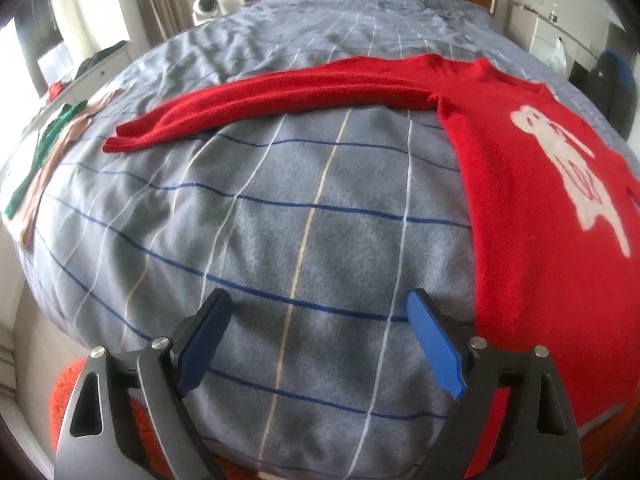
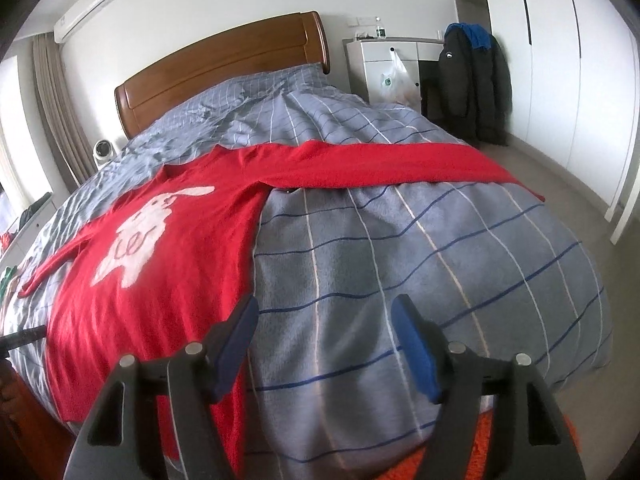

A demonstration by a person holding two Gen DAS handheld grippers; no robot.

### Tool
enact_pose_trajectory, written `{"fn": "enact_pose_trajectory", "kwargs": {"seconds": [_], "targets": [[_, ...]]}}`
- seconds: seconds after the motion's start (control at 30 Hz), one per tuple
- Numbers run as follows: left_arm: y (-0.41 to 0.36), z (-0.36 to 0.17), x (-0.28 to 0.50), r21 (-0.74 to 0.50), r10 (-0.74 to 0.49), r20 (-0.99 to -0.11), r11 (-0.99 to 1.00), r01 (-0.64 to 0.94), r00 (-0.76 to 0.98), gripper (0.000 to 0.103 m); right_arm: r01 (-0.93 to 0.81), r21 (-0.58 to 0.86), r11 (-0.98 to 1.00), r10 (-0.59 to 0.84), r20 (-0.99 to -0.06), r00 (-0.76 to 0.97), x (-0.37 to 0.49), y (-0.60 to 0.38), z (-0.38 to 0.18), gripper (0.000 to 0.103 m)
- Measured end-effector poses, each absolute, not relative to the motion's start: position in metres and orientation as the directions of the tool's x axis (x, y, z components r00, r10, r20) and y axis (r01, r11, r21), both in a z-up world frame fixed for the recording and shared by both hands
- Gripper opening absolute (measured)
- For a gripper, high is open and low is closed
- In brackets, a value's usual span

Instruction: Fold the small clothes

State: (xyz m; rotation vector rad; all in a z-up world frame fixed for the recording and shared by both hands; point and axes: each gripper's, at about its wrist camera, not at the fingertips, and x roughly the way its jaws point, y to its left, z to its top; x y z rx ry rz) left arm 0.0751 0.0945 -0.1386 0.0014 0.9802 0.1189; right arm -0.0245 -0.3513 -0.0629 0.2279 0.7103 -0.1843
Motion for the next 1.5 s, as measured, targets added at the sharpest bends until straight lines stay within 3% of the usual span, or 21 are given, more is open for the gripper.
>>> {"fn": "enact_pose_trajectory", "kwargs": {"seconds": [0.6,1.5], "targets": [[0.097,-0.147,0.077,0.057,0.113,-0.85,0.991,-0.124,0.515,0.102,0.256,0.159,0.954,-0.089,-0.662,0.744,-0.026,-0.35,-0.067,0.069],[0.1,-0.152,0.078,0.037,0.099,-0.855,0.991,-0.129,0.51,0.103,0.262,0.163,0.951,-0.086,-0.676,0.732,-0.024,-0.349,-0.07,0.069]]}}
